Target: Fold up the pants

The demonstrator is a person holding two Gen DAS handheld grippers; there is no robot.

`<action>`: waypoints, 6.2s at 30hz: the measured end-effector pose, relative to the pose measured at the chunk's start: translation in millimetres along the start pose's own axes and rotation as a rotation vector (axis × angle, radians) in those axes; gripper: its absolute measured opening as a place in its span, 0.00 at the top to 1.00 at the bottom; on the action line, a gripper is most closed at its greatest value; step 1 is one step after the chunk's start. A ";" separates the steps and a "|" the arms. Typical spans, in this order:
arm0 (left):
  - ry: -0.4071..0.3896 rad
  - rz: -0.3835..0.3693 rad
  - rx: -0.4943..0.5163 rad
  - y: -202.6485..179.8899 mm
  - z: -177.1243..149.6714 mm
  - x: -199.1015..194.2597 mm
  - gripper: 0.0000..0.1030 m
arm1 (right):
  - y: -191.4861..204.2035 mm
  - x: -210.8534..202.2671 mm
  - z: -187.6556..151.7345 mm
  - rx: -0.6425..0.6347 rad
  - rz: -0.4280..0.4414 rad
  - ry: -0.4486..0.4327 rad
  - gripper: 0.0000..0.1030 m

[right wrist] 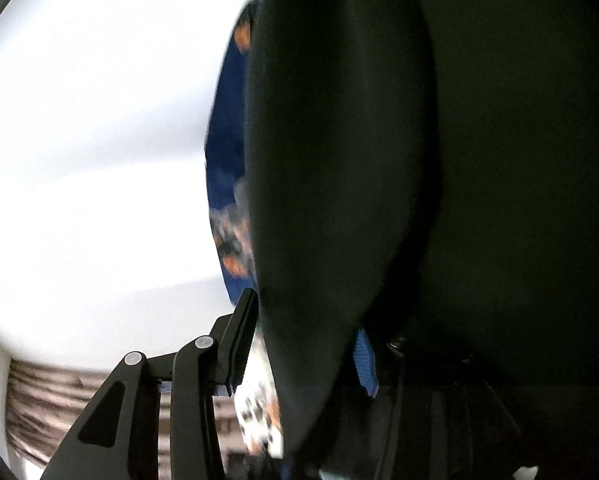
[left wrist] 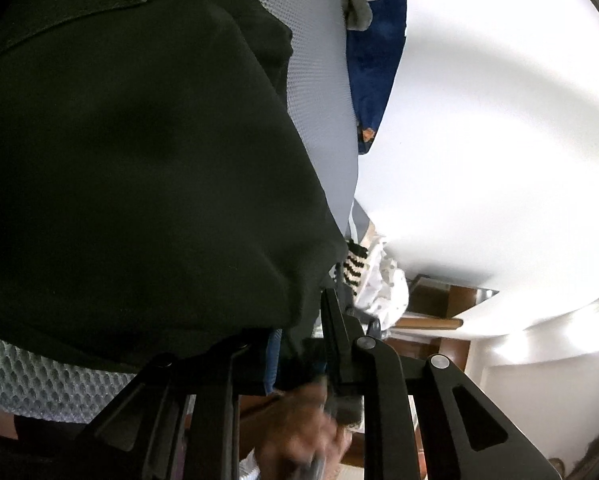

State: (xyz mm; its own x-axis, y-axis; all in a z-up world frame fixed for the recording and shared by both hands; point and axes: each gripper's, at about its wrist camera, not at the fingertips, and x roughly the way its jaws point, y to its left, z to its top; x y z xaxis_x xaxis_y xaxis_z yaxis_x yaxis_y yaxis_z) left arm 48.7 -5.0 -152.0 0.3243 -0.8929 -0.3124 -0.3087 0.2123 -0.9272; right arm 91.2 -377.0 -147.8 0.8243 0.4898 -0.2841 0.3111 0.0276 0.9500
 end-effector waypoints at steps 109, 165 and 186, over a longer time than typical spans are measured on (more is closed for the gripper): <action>0.087 0.356 0.563 -21.5 -25.0 -76.3 0.51 | -48.2 -117.9 -51.7 0.126 -0.155 0.116 0.70; -0.346 0.501 0.539 -17.5 34.7 -191.5 0.48 | 137.5 234.1 -102.6 -1.240 -0.361 0.940 0.59; -0.598 0.646 0.464 1.0 76.3 -276.8 0.48 | 123.0 254.3 -39.5 -1.038 -0.355 0.688 1.00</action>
State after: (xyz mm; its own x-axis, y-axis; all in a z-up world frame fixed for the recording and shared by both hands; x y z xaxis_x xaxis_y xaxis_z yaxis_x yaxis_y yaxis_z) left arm 26.8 272.7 -82.2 0.6538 -0.2317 -0.7204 -0.2460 0.8352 -0.4919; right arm 320.4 -214.6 -98.1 0.2650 0.6525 -0.7100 -0.3047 0.7552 0.5803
